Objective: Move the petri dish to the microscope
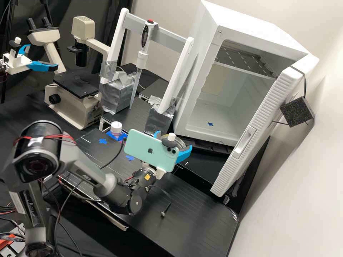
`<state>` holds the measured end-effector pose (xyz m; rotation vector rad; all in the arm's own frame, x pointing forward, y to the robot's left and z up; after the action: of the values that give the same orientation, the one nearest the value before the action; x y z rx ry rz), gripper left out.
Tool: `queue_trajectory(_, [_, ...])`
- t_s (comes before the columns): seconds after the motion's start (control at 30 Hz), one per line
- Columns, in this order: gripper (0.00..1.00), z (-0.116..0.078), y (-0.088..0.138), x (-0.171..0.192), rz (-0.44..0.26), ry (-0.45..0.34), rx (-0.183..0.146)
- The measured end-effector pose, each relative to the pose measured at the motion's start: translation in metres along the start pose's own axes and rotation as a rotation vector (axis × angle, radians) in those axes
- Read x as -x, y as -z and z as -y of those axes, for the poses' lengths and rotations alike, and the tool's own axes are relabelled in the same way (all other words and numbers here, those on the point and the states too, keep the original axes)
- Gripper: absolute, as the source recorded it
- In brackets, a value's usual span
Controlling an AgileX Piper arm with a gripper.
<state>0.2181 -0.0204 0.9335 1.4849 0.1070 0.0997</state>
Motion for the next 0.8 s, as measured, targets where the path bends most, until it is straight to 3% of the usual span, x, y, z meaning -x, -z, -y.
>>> queue_trajectory(0.23, [0.00, 0.014, 0.035, 0.025, -0.041, -0.020, 0.059])
queue_trajectory(0.47, [0.00, 0.043, 0.083, 0.038, -0.215, 0.032, 0.102])
queue_trajectory(0.57, [0.00, 0.054, 0.099, 0.038, -0.313, 0.082, 0.096])
queue_trajectory(0.8, [0.00, 0.077, 0.131, 0.031, -0.524, 0.218, 0.036])
